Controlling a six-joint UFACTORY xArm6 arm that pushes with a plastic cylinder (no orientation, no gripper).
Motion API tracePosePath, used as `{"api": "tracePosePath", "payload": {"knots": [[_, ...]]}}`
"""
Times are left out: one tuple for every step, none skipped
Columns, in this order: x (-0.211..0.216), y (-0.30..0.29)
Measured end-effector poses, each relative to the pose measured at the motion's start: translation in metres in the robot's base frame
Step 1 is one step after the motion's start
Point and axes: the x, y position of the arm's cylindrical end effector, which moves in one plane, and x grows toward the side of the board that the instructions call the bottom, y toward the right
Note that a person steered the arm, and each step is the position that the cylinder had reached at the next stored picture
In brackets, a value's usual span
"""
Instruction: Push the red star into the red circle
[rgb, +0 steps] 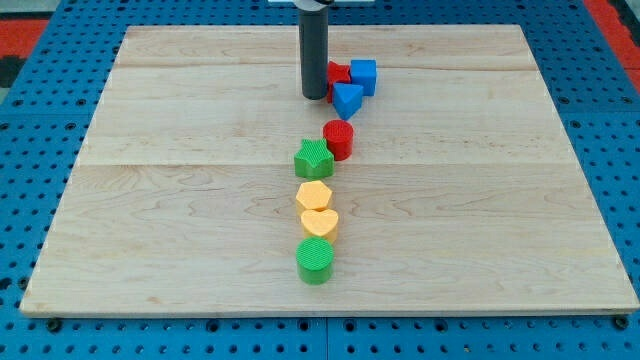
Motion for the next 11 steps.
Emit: {"api": "tracePosePath", "payload": {"knots": [[0.009,-0.038],[0.004,-0.068],[-0.062,-0.072],[-0.103,-0.056],[-0.111,-0.015],[-0.080,0.011],[-0.036,0.026],[0.004,0.041],[0.016,0.041],[0.017,0.041],[0.017,0.040]]}}
